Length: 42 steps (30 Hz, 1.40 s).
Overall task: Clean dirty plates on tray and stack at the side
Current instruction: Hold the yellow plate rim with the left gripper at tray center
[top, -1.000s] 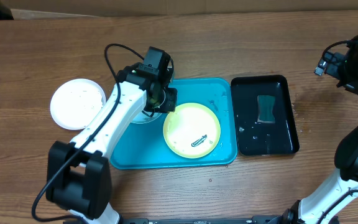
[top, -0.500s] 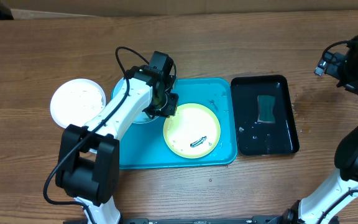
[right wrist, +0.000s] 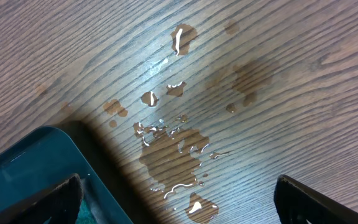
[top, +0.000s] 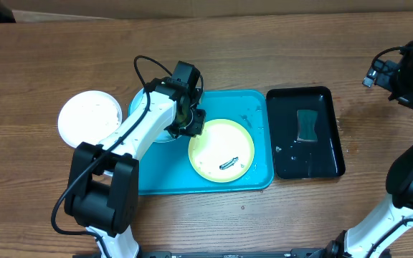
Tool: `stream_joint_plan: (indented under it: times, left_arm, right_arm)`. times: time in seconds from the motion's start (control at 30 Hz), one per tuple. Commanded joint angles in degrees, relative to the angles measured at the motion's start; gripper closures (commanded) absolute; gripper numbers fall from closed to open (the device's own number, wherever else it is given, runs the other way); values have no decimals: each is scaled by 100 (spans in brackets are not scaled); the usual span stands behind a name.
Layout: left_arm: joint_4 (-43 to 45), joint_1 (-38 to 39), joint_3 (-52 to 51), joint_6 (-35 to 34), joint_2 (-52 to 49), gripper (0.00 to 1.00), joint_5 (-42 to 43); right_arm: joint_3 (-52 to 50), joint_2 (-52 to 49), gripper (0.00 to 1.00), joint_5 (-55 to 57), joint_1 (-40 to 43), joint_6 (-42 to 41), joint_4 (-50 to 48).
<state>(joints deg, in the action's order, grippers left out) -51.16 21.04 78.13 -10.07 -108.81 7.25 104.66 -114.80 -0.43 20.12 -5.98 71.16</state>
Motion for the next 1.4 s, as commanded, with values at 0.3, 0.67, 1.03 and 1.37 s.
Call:
stream_joint_plan:
  times: [0.3, 0.67, 1.03, 1.37]
  left_arm:
    - [63, 155, -90, 61, -59, 81, -15]
    - [177, 306, -96, 20, -59, 80, -310]
    - [173, 304, -116, -68, -59, 78, -321]
    - [179, 304, -125, -68, -61, 80, -321]
  right_arm:
    - [31, 85, 0, 35, -13, -22, -37]
    - [31, 85, 0, 35, -11, -22, -37]
    - [31, 85, 0, 35, -11, -22, -37]
    - [31, 85, 0, 35, -11, -22, -37]
